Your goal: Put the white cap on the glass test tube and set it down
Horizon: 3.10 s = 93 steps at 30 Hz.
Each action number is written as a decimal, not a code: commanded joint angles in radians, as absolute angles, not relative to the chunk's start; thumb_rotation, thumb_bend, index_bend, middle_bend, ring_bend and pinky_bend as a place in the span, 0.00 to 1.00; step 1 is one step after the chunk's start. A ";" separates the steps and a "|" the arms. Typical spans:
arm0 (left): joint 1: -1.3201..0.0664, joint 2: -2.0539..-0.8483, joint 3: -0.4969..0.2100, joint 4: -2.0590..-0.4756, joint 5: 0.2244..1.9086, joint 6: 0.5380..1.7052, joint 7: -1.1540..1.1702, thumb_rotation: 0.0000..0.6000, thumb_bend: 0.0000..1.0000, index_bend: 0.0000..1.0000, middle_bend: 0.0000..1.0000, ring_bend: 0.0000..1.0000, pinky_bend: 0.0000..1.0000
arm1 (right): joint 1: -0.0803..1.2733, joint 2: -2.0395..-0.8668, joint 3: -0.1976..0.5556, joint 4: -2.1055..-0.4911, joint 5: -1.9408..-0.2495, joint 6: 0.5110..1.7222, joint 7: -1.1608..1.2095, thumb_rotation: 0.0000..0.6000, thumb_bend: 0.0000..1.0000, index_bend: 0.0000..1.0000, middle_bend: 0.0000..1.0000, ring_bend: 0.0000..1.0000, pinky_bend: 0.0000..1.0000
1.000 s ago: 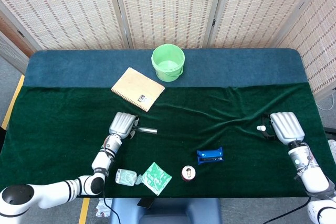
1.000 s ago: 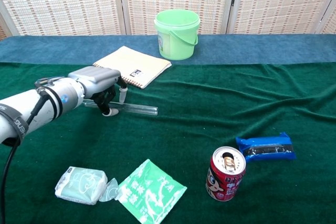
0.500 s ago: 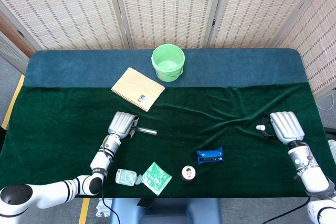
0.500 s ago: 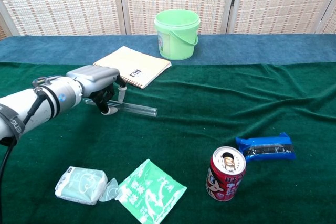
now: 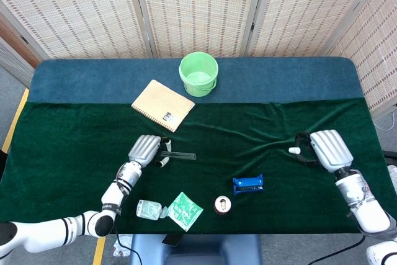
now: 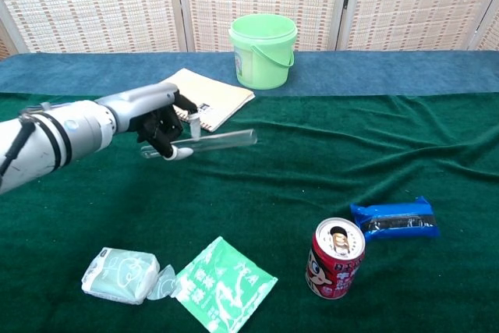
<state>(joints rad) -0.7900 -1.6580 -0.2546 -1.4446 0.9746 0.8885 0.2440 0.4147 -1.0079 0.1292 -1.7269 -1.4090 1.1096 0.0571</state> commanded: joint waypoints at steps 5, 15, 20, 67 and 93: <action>-0.767 -1.601 -0.282 -1.587 1.016 0.879 0.123 1.00 0.45 0.65 0.90 0.81 0.82 | 0.474 -0.988 0.147 -1.834 -1.514 1.097 0.141 1.00 0.55 0.75 0.95 1.00 1.00; -0.769 -1.597 -0.289 -1.672 1.022 0.873 0.051 1.00 0.46 0.65 0.90 0.81 0.82 | 0.563 -1.014 0.177 -1.913 -1.539 1.029 0.141 1.00 0.55 0.75 0.95 1.00 1.00; -0.770 -1.606 -0.287 -1.702 1.026 0.883 0.033 1.00 0.46 0.65 0.90 0.81 0.82 | 0.614 -1.045 0.195 -1.941 -1.524 0.985 0.099 1.00 0.55 0.76 0.95 1.00 1.00; -0.796 -1.595 -0.261 -1.738 0.978 0.918 0.041 1.00 0.46 0.66 0.90 0.81 0.82 | 0.674 -1.086 0.169 -1.964 -1.457 0.972 0.001 1.00 0.56 0.76 0.95 1.00 1.00; -0.823 -1.587 -0.260 -1.757 0.922 0.925 0.101 1.00 0.47 0.67 0.90 0.81 0.82 | 0.715 -1.145 0.173 -1.939 -1.401 0.958 -0.120 1.00 0.56 0.76 0.95 1.00 1.00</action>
<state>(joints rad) -0.8219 -1.5887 -0.2595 -1.7552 0.9249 0.9244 0.0984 0.7128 -1.1415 0.1727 -1.9403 -1.4045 0.9583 -0.1170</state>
